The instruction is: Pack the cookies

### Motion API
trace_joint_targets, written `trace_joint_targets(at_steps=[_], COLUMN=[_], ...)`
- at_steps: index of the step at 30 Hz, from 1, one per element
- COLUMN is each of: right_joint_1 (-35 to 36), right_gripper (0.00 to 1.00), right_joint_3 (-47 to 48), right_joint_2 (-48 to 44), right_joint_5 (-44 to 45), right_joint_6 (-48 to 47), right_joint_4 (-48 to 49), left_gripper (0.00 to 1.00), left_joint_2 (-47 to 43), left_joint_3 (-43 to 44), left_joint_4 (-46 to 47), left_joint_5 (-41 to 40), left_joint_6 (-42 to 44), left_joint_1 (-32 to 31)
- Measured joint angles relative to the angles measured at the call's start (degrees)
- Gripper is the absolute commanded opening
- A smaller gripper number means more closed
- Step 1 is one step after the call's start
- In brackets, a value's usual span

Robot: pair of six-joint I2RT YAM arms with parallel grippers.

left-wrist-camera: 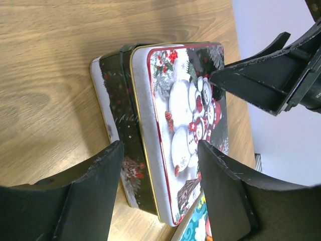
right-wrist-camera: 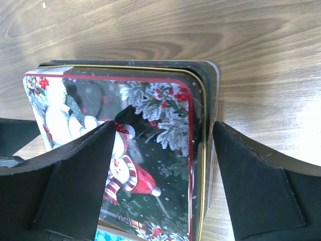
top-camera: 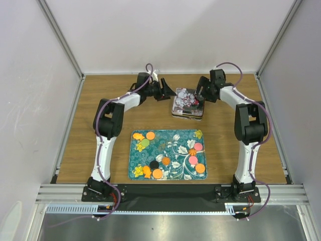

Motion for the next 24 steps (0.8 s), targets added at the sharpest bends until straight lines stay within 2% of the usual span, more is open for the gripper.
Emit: trace_joint_targets(at_steps=[9, 24], right_joint_1=[0.3, -0.1], right_gripper=[0.87, 0.88], right_joint_3=[2.7, 0.9], right_joint_2=[1.2, 2.4], right_joint_5=[-0.4, -12.3], right_joint_6=[-1.8, -1.8], right_joint_4=[-2.4, 0.2], left_gripper=[0.67, 0.66], left_joint_2=[0.0, 0.0], left_joint_3=[0.1, 7.5], left_joint_4=[-2.6, -16.4], left_joint_5=[-2.4, -11.0], left_joint_6=[1.3, 3.6], left_joint_1=[-1.5, -2.8])
